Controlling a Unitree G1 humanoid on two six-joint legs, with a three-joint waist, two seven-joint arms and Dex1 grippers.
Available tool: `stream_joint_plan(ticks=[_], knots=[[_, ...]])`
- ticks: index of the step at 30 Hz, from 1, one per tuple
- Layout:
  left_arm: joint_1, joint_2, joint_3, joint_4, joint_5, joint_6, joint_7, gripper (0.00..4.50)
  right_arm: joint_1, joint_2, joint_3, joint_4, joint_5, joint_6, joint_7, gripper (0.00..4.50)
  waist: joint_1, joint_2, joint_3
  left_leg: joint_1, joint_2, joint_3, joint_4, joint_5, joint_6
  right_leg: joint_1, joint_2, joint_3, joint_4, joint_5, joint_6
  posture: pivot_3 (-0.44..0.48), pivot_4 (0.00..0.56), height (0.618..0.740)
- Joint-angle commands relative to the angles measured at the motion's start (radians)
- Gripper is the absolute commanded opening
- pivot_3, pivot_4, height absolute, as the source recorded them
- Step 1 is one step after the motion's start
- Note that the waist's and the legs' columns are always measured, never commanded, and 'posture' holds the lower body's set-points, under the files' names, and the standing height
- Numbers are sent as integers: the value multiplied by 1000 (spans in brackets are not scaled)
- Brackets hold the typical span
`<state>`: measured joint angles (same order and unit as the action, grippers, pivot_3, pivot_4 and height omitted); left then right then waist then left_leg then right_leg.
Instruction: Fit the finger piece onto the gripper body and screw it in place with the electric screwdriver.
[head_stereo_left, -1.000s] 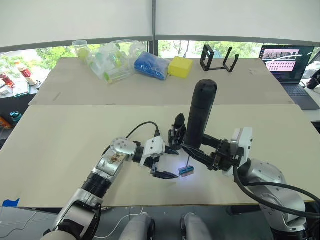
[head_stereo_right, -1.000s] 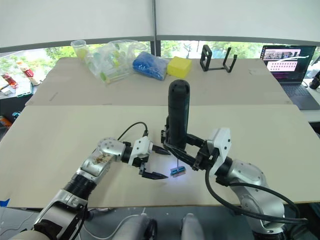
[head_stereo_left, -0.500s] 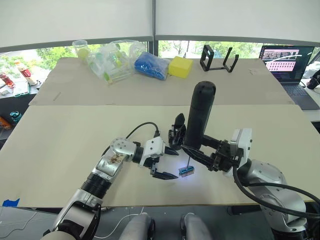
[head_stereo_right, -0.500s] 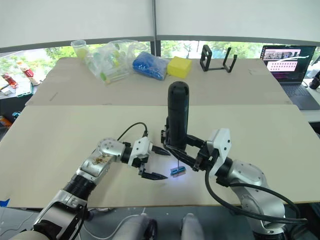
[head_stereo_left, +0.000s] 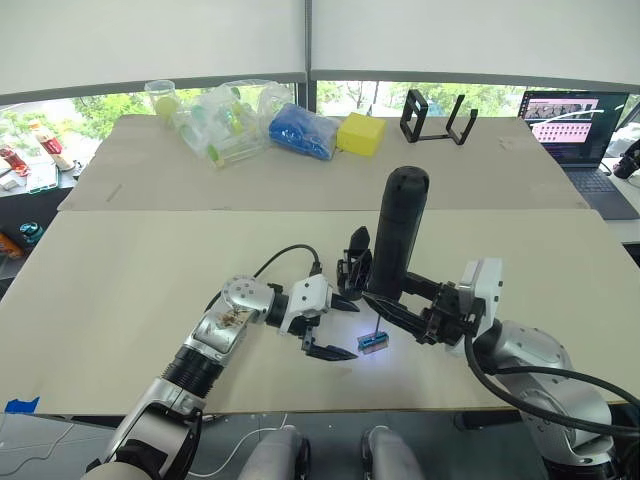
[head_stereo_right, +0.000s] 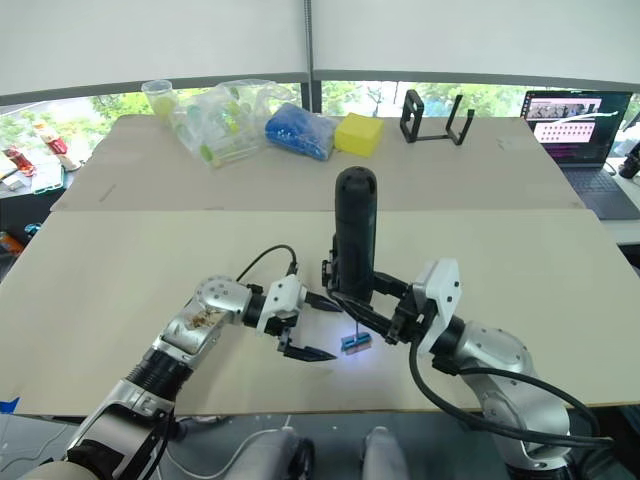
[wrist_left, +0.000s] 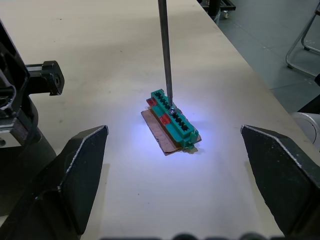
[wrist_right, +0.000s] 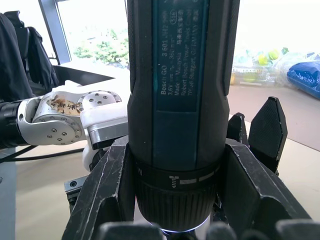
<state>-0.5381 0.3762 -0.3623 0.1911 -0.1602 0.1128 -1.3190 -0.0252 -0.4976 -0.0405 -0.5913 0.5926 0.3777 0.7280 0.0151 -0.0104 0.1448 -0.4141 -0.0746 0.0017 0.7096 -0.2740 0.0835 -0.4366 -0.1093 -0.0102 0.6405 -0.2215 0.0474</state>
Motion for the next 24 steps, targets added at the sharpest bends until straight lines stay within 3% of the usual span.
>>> stream_joint_plan(ticks=[1, 24], knots=[[-1, 0, 3, -33, -17, 4, -2, 4500, -15, 5, -10, -34, 10, -38, 5, 1897, 0, 0, 0, 0, 0, 0, 0, 0, 0, 0, 0, 0, 0, 0, 0, 0, 150, 740], [-3, 4, 6, -32, -18, 3, 2, 4500, -26, 10, 1, -9, 2, -50, 18, 1897, 0, 0, 0, 0, 0, 0, 0, 0, 0, 0, 0, 0, 0, 0, 0, 0, 150, 740]])
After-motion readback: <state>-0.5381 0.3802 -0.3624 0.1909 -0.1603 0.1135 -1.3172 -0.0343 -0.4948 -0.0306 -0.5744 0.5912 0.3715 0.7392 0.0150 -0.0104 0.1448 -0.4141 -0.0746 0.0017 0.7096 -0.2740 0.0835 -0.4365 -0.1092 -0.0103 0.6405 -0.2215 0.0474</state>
